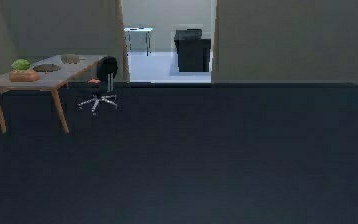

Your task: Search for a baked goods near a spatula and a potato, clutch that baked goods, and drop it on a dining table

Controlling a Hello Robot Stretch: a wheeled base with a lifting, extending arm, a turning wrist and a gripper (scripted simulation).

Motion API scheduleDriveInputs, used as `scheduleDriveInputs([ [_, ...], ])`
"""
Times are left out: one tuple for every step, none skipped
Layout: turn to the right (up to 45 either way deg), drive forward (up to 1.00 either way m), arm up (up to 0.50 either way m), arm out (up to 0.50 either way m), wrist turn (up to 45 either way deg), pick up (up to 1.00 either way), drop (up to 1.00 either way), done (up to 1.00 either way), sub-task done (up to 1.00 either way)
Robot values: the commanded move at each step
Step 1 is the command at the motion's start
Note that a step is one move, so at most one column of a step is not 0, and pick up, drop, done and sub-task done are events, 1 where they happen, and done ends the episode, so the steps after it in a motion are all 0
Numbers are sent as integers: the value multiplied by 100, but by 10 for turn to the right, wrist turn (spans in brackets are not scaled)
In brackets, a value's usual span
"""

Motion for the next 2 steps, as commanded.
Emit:
scheduleDriveInputs([
  [-60, 0, 0, 0, 0, 0, 0, 0, 0],
  [0, 100, 0, 0, 0, 0, 0, 0, 0],
])
